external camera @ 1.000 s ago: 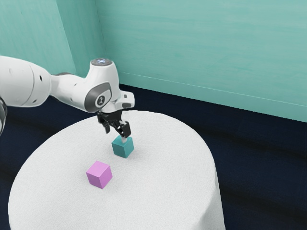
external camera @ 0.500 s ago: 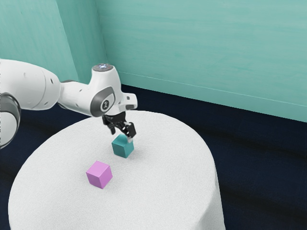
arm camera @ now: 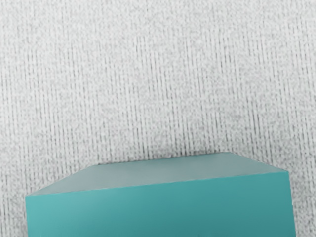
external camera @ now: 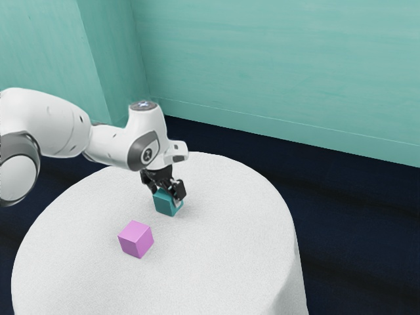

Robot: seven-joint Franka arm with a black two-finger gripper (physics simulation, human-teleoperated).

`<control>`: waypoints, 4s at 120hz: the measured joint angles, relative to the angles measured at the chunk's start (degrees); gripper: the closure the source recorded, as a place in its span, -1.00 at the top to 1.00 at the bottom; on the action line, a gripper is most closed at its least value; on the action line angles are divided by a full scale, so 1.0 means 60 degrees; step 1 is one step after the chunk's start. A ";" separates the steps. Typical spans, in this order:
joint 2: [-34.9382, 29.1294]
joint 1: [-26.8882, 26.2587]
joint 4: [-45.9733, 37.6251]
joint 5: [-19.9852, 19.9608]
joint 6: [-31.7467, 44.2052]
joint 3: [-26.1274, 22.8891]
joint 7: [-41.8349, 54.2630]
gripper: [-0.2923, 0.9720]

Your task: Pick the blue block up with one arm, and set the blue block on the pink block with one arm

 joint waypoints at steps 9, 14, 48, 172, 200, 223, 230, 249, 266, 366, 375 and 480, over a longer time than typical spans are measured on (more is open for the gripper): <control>0.0038 -0.0008 0.0015 -0.0011 0.0062 0.0000 0.0007 0.50; 0.0047 -0.0011 0.0025 -0.0017 0.0098 0.0000 0.0011 0.50; -0.0056 -0.0081 0.0039 -0.0041 0.0216 0.0000 0.0020 0.41; -0.3823 -0.0161 -0.3283 0.0126 0.0216 0.0018 -0.0458 0.03; -0.4508 -0.0155 -0.4243 0.0382 0.0236 0.0027 -0.0668 0.03; -0.5115 -0.0174 -0.4931 0.0737 0.0236 0.0001 -0.0817 0.03; -0.5192 -0.0272 -0.5019 0.0834 0.0238 -0.0004 -0.0853 0.03; -0.5244 -0.0644 -0.5108 0.1015 0.0243 -0.0005 -0.0938 0.03; -0.5473 -0.0647 -0.5354 0.1067 0.0244 0.0008 -0.1005 0.03; -0.5801 -0.0491 -0.5624 0.1281 0.0248 0.0086 -0.1225 0.03; -0.5697 -0.0490 -0.5584 0.1284 0.0257 0.0085 -0.1231 0.03; -0.5044 -0.0571 -0.5240 0.1381 0.0276 0.0074 -0.1160 0.34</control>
